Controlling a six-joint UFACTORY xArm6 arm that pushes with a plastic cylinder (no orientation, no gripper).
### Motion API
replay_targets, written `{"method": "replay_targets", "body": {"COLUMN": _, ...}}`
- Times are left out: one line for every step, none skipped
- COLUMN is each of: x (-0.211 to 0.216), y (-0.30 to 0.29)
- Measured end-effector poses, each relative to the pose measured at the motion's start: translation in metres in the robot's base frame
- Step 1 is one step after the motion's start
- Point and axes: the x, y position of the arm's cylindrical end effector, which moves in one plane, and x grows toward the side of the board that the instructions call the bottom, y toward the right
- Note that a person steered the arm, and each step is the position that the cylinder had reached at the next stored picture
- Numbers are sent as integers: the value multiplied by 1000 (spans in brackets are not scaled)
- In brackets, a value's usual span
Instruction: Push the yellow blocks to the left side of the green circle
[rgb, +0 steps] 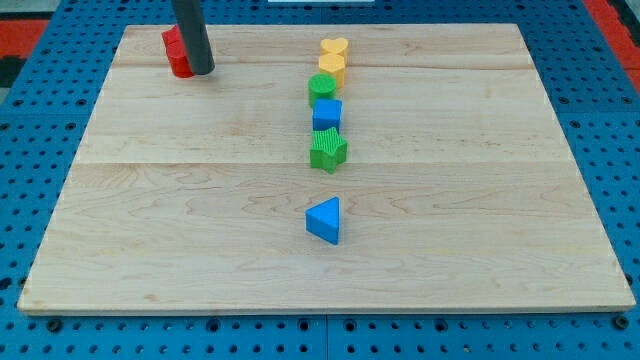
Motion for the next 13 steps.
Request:
{"method": "replay_targets", "body": {"x": -5, "y": 42}}
{"method": "replay_targets", "body": {"x": -9, "y": 68}}
{"method": "replay_targets", "body": {"x": -16, "y": 68}}
{"method": "replay_targets", "body": {"x": -24, "y": 68}}
{"method": "replay_targets", "body": {"x": -24, "y": 68}}
{"method": "replay_targets", "body": {"x": -25, "y": 68}}
{"method": "replay_targets", "body": {"x": -26, "y": 66}}
{"method": "replay_targets", "body": {"x": -26, "y": 63}}
{"method": "replay_targets", "body": {"x": -25, "y": 80}}
{"method": "replay_targets", "body": {"x": -24, "y": 87}}
{"method": "replay_targets", "body": {"x": -24, "y": 87}}
{"method": "replay_targets", "body": {"x": -24, "y": 87}}
{"method": "replay_targets", "body": {"x": -24, "y": 89}}
